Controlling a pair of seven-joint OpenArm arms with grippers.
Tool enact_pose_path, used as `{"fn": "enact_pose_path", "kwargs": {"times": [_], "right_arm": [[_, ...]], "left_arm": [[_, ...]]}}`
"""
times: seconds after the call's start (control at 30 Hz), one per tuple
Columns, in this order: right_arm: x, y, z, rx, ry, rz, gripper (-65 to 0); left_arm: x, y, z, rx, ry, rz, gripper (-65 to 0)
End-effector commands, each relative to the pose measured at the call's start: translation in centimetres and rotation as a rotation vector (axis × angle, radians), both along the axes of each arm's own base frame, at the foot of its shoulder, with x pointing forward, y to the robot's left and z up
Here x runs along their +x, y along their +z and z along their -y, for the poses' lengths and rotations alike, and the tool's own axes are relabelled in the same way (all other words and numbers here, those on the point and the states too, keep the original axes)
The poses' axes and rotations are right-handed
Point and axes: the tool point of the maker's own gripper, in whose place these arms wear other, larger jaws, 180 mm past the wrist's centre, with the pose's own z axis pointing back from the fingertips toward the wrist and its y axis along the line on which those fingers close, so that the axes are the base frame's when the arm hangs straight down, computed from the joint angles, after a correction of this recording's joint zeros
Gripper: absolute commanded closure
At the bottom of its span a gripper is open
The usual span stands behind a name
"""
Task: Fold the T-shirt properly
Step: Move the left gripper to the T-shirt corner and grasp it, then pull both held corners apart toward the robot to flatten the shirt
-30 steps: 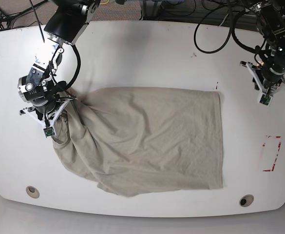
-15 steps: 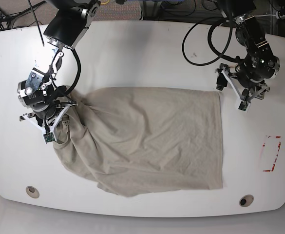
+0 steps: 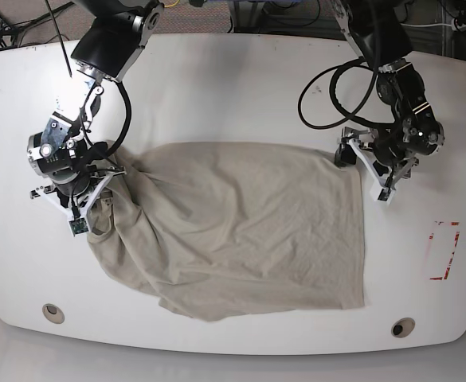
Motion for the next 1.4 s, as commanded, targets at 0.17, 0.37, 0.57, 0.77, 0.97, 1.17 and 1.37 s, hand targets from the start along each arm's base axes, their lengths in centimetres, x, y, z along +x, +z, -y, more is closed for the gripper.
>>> {"fn": "enact_pose_path", "kwargs": {"times": [0.17,0.37,0.57,0.77,0.97,1.17,1.37], "right_arm": [[1.1,1.9,0.2,-0.008,0.005,0.067,0.0],[1.1,1.9,0.1,-0.006,0.006,0.067,0.0],[1.1,1.9,0.0,-0.005,0.006,0.067,0.0],[0.9,1.8,0.0,-0.006,0.005,0.065,0.0],[0.0,0.9,0.5,-0.013,-0.015,0.018,0.0],[-1.7,-0.2,2.0,-0.011,-0.071,-0.039,0.0],[-4.5,-1.7,4.6,0.006,-0.169,-0.092,0.0]], "left_arm": [[-0.2,-0.7,1.8,-0.028,-0.027,-0.014,-45.7],[-0.9,-1.3,2.5,-0.027,-0.054,-0.037,-15.7],[-1.1,-1.4,2.5,-0.023,-0.055,-0.040,0.0],[-2.0,-1.6,2.1,-0.012,-0.049,-0.048,0.0],[-3.0,0.4,0.9,0.057,-0.045,0.010,0.0],[-4.5,2.2,-1.7,0.169,-0.052,0.032,0.0],[-6.4,3.0,-2.7,0.232,-0.060,0.029,0.0]]}}
